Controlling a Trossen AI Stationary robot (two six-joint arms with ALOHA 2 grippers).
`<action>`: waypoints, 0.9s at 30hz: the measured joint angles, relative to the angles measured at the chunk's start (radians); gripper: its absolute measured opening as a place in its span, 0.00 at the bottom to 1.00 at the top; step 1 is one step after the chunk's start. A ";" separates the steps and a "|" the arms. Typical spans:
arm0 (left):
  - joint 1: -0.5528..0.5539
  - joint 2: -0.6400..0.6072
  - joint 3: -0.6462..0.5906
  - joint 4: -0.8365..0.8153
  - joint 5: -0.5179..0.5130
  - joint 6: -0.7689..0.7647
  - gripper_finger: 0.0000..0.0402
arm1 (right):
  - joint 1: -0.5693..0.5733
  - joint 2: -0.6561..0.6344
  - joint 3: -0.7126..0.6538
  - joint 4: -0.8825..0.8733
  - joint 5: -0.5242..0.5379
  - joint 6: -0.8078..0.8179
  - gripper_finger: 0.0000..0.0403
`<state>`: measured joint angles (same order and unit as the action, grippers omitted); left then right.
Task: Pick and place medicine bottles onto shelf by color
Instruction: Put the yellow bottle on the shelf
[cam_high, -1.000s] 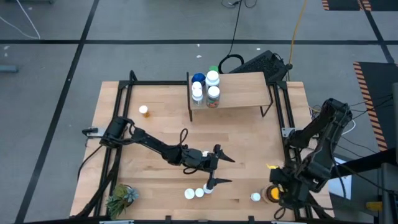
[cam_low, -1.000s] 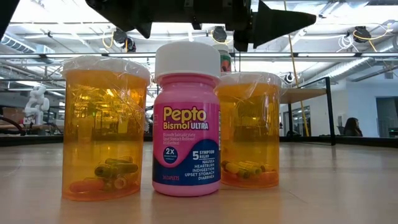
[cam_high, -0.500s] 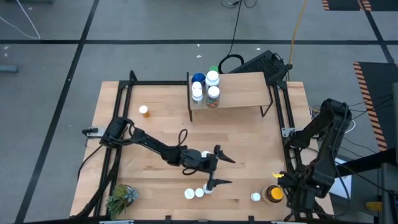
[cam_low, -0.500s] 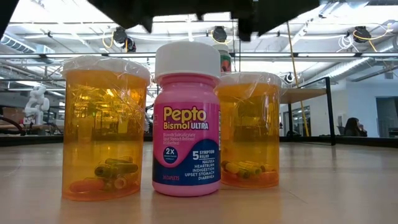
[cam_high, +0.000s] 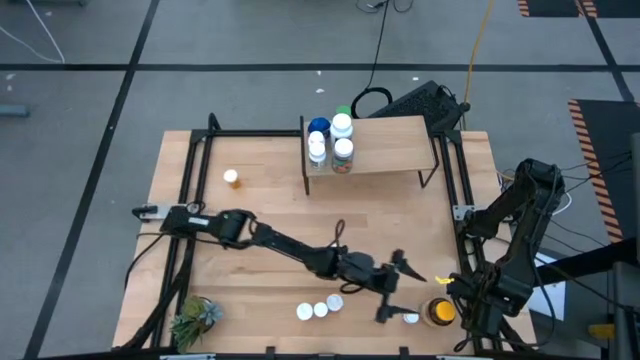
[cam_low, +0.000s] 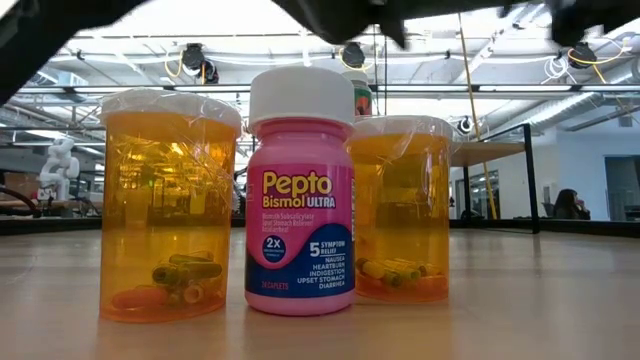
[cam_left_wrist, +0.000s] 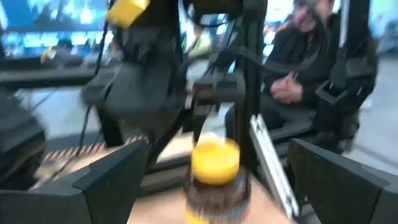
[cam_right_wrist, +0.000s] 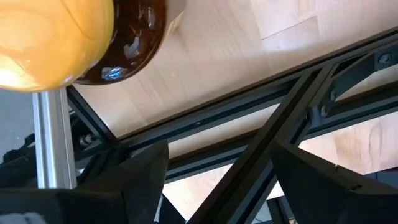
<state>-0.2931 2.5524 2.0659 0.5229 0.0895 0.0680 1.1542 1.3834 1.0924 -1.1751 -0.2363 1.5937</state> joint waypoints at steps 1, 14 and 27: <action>0.001 0.037 0.059 0.002 0.007 -0.001 0.98 | 0.000 0.000 0.000 -0.001 0.000 -0.006 0.69; 0.027 0.275 0.293 0.149 0.014 -0.047 0.98 | 0.000 0.000 0.000 -0.017 0.005 -0.019 0.69; 0.010 0.264 0.289 -0.016 -0.001 -0.008 0.98 | 0.000 0.000 0.000 0.051 0.053 -0.023 0.69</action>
<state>-0.2828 2.8168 2.3551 0.5064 0.0881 0.0604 1.1542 1.3834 1.0920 -1.1242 -0.1837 1.5702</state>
